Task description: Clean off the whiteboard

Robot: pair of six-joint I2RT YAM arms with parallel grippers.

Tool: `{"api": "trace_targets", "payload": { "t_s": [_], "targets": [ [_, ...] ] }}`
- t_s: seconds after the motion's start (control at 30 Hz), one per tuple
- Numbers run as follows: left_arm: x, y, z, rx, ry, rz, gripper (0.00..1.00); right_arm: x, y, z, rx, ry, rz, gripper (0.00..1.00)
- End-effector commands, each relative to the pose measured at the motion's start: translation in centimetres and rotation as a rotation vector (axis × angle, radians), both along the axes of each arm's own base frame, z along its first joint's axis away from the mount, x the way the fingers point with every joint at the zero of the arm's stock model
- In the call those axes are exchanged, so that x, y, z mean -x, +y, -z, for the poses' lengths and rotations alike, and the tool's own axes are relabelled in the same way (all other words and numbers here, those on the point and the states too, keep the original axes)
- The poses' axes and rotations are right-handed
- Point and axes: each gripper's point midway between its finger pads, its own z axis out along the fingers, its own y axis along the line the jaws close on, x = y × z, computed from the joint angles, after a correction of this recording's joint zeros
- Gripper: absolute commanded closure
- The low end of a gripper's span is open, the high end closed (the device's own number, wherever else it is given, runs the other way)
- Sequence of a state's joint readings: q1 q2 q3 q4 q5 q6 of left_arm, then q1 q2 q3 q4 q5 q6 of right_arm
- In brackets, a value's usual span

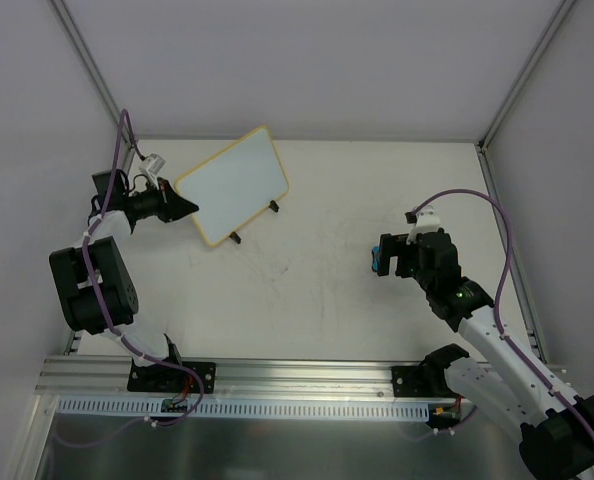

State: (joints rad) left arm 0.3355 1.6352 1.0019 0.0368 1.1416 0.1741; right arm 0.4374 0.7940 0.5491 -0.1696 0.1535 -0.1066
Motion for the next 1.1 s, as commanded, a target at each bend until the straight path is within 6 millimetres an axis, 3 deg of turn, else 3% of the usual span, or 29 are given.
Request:
{"api": "trace_targets", "payload": {
  "t_s": [0.0, 0.13, 0.5, 0.57, 0.63, 0.8, 1.07],
  "targets": [
    [-0.6, 0.6, 0.2, -0.043, -0.050, 0.010, 0.93, -0.6, 0.0, -1.1, 0.000, -0.043, 0.004, 0.01],
    [-0.6, 1.0, 1.3, -0.064, -0.012, -0.027, 0.76, -0.7, -0.3, -1.0, 0.006, -0.044, 0.014, 0.01],
    [-0.1, 1.8, 2.8, -0.110, 0.041, -0.093, 0.69, -0.5, 0.0, -1.2, -0.010, -0.045, 0.006, 0.01],
    [0.1, 1.9, 2.9, -0.120, 0.042, -0.103, 0.71, -0.5, 0.0, -1.2, -0.013, -0.046, 0.004, 0.01],
    [0.4, 1.9, 3.1, -0.126, 0.046, -0.107, 0.83, -0.5, 0.1, -1.2, -0.016, -0.045, 0.002, 0.01],
    [0.6, 1.7, 2.5, -0.119, 0.045, -0.109, 1.00, -0.4, 0.2, -1.3, -0.026, -0.048, 0.000, 0.01],
    [1.5, 1.3, 2.0, -0.083, 0.090, -0.111, 1.00, -0.3, 0.4, -1.4, -0.041, -0.051, -0.004, 0.01]
  ]
}}
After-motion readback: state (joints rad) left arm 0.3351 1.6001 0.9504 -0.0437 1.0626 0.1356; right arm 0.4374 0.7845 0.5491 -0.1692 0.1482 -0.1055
